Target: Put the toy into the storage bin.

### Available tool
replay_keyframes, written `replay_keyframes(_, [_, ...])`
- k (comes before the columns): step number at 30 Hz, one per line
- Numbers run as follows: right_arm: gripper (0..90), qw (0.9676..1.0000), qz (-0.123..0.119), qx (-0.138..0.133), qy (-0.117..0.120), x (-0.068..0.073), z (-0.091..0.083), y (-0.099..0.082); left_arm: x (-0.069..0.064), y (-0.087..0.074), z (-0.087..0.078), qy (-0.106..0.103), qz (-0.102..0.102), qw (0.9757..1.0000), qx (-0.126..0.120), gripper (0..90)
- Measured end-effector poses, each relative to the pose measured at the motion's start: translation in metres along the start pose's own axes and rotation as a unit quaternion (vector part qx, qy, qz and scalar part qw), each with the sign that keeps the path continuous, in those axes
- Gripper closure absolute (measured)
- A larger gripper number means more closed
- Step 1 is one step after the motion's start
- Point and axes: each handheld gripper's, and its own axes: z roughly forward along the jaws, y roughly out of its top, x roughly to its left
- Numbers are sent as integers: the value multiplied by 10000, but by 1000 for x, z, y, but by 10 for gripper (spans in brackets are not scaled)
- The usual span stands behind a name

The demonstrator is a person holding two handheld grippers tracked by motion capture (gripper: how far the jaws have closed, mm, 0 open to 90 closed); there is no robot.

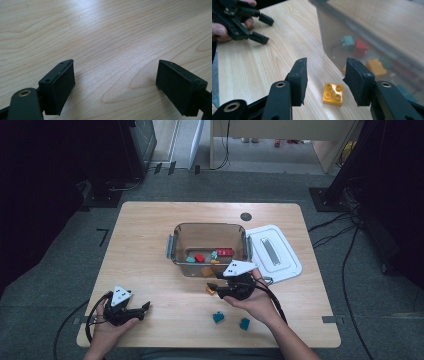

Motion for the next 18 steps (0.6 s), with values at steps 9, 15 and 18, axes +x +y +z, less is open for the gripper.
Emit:
replay_keyframes(9, [534, 9997, 73, 227, 15, 2, 24, -18, 0, 0, 0, 0, 9, 10000, 7, 155])
replay_keyframes(15, [529, 9994, 104, 337, -66, 1, 35, -24, 0, 0, 0, 0, 9, 10000, 7, 155])
replay_keyframes(18, [531, 9990, 113, 412, -100, 0, 40, -27, 0, 0, 0, 0, 8, 10000, 8, 155])
